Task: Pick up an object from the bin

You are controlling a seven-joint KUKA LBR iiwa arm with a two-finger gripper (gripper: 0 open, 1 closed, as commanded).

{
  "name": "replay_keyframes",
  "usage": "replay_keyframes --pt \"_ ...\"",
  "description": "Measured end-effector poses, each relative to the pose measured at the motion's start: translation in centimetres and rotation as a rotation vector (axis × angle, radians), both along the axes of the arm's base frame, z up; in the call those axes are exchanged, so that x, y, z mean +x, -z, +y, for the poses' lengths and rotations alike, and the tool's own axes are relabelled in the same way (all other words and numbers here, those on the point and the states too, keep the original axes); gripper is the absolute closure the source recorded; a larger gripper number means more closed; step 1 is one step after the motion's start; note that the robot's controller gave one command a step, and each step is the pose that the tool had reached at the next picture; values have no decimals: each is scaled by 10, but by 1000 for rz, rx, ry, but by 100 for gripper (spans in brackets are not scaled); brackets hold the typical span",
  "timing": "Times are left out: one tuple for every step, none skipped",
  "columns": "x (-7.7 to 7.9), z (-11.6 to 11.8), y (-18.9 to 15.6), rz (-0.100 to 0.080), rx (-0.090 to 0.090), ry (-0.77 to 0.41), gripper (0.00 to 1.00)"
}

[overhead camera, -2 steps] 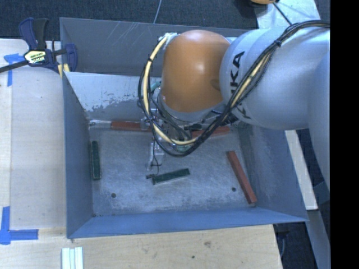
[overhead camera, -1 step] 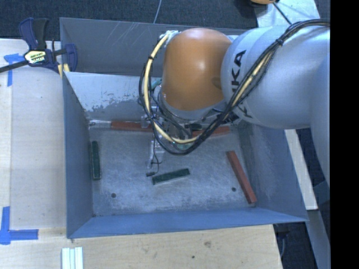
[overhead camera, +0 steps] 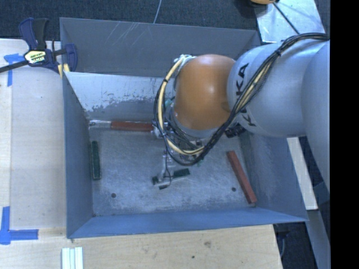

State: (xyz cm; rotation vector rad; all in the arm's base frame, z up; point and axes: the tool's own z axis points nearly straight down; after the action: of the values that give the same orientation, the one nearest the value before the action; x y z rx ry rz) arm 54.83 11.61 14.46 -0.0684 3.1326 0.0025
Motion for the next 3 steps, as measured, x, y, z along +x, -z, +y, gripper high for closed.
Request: replay_keyframes --pt "-2 -24 50 7 0 340 0" --pt "-44 -69 66 6 -2 -155 100" --pt "-44 -69 66 6 -2 -155 100"
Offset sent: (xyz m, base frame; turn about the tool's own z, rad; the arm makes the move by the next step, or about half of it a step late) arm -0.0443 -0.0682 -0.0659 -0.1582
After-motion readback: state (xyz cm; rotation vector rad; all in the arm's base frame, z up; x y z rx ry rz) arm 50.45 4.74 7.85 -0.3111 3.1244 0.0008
